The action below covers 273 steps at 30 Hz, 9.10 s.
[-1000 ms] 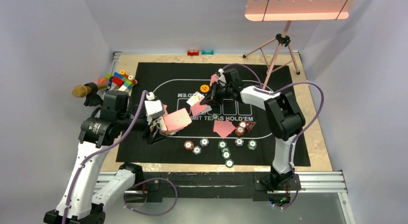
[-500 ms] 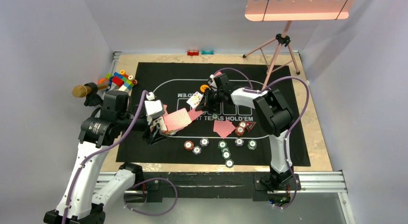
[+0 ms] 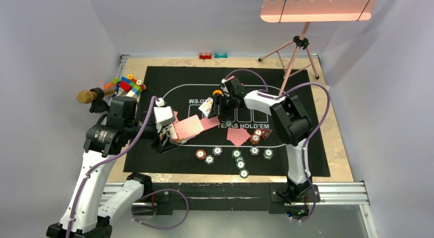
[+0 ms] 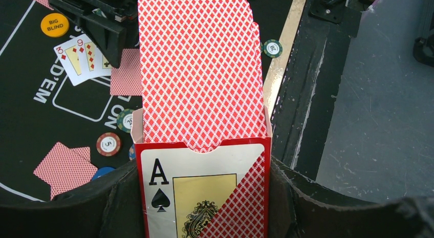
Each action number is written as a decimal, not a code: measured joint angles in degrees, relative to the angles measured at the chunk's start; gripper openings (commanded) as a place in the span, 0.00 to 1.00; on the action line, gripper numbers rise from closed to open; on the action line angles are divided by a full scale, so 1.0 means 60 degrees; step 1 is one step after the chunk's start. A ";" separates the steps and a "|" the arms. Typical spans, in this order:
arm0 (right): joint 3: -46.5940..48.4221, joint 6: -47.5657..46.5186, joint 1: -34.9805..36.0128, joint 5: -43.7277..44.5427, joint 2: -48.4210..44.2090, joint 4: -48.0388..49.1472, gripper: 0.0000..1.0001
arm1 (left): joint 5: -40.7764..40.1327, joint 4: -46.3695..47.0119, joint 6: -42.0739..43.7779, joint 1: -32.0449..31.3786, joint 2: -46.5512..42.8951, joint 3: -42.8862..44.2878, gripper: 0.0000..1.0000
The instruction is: Distribute texas hold em gaming equipment
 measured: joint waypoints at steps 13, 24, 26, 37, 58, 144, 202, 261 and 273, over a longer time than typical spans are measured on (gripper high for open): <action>0.0914 -0.1224 0.0011 0.1027 -0.1712 -0.2226 0.80 | -0.0004 0.0000 0.0004 0.0000 -0.0004 0.0000 0.00; 0.0969 -0.0375 0.0015 -0.0896 -0.5253 -0.0976 0.92 | -0.0007 0.0044 0.0000 0.0000 0.0025 0.0000 0.00; 0.0667 0.0000 0.0073 -0.1341 -0.5614 -0.0474 0.93 | -0.0007 0.0051 0.0000 0.0000 0.0033 0.0000 0.00; -0.0135 0.0484 0.1712 -0.2007 -0.5847 0.0069 0.96 | -0.0011 0.0244 -0.0004 0.0000 0.0193 0.0000 0.00; -0.0259 0.0353 0.2510 -0.2007 -0.5297 -0.0346 0.79 | -0.0015 0.0342 -0.0004 0.0000 0.0488 0.0007 0.00; -0.1064 0.0087 -0.0087 -0.1071 -0.0918 0.0732 0.00 | 0.0062 0.0459 -0.0259 0.0000 0.0248 0.0015 0.00; 0.2357 -0.1996 0.3763 0.5366 -0.4765 -0.5395 0.40 | -0.0080 0.0481 -0.0255 0.0000 0.0535 0.0011 0.00; 0.3337 -0.2994 0.5424 0.6517 -0.3745 -0.5180 0.14 | 0.0251 0.0342 -0.0073 0.0044 0.0889 -0.0113 0.12; 0.3045 -0.3384 0.5013 0.6211 -0.4998 -0.4918 0.10 | 0.0302 0.0251 0.0007 0.0044 0.0801 -0.0113 0.13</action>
